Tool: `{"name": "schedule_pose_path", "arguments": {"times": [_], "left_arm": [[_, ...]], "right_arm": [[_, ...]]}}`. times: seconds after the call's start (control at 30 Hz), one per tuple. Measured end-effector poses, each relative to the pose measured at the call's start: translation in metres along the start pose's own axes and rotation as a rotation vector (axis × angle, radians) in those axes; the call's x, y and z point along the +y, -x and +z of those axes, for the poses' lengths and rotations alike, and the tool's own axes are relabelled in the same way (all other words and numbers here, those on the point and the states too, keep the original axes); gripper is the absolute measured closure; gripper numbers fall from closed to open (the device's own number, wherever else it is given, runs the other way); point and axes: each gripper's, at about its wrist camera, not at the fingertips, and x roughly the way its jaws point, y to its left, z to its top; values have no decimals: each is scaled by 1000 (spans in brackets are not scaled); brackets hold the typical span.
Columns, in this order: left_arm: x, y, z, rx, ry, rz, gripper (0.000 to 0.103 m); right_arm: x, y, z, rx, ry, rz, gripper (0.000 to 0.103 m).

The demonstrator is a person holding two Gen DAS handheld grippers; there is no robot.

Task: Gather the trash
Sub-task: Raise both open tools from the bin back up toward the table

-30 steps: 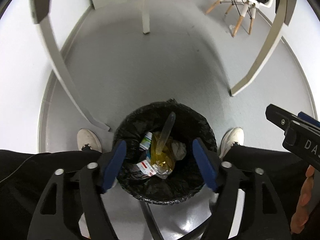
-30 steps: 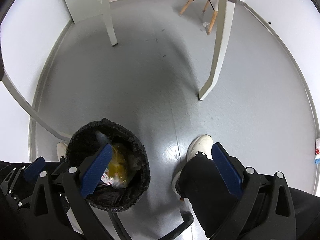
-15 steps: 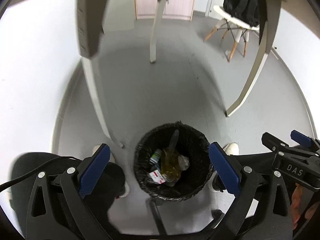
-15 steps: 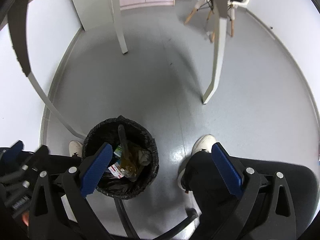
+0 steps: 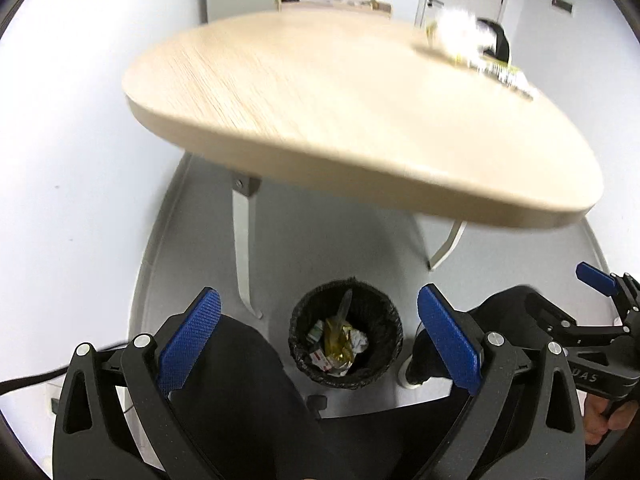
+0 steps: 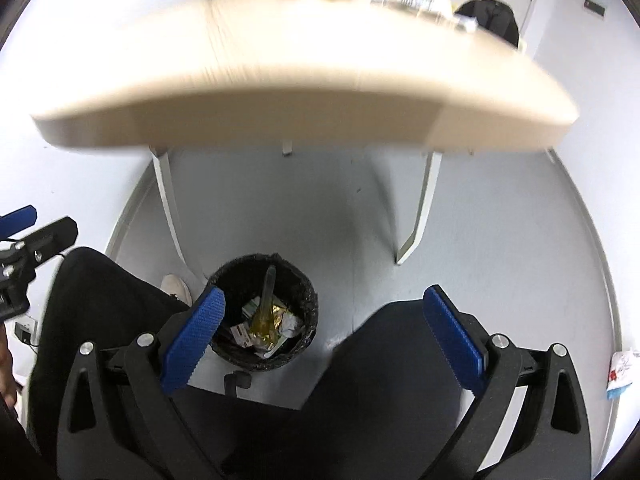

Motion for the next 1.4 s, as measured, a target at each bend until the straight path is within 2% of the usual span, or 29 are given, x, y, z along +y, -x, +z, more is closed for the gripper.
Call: {"name": "schedule_pose_path", "arguments": {"times": [0.3, 0.67, 1.07, 1.4], "left_arm": [[-5, 60, 25, -81, -16, 13, 6], [-24, 82, 51, -131, -52, 4, 6], [-42, 74, 104, -169, -141, 39, 6], [-65, 58, 163, -224, -132, 7, 6]], "right_arm": [[-21, 83, 26, -122, -8, -5, 8], [-42, 132, 44, -258, 0, -54, 8], [-82, 137, 91, -315, -72, -118, 8], [-119, 124, 137, -304, -152, -167, 8]]}}
